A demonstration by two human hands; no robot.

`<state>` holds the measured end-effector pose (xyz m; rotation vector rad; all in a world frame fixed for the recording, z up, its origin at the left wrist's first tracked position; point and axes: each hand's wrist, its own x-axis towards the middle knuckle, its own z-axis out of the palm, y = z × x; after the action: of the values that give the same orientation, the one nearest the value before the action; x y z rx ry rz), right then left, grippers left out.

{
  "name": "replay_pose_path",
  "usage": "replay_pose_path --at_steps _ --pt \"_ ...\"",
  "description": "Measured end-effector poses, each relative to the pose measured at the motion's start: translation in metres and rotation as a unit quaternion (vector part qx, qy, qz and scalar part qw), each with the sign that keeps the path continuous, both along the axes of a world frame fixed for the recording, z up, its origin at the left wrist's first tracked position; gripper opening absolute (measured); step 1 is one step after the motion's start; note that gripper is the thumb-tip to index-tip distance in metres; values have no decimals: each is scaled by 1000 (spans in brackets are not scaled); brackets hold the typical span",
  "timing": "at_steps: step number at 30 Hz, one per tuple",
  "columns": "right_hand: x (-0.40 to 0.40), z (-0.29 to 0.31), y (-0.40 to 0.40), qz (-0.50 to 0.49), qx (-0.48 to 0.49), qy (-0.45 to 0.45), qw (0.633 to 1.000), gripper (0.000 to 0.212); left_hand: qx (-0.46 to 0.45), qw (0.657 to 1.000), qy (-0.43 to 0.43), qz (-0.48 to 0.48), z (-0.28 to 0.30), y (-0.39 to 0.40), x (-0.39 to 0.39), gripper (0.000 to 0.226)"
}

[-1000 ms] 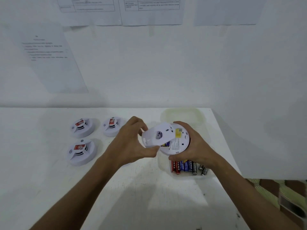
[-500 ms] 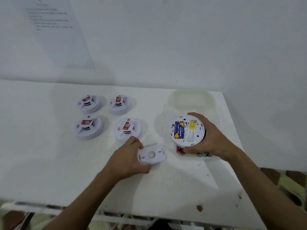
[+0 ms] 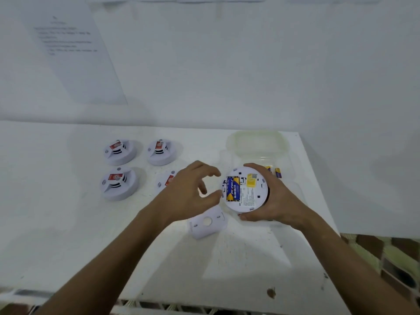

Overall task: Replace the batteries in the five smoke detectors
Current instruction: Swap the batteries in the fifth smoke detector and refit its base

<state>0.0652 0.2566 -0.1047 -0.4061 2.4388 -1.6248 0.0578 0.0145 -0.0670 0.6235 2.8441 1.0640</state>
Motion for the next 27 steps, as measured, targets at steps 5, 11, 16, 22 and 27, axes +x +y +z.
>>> replay_pose_path --at_steps 5,11,16,22,27 --pt "-2 5 -2 -8 -22 10 1000 103 -31 997 -25 -69 21 17 -18 46" --pt "-8 6 -1 -22 -10 28 999 102 -62 994 -37 -84 26 24 -30 56" --pt "-11 6 2 -20 -6 35 999 101 -89 991 -39 -90 27 30 -37 61" --pt "-12 5 -3 -29 3 46 999 92 -229 964 4 -135 29 40 -40 61" --pt "-16 5 0 -20 12 49 999 92 -286 944 31 -165 26 42 -40 58"
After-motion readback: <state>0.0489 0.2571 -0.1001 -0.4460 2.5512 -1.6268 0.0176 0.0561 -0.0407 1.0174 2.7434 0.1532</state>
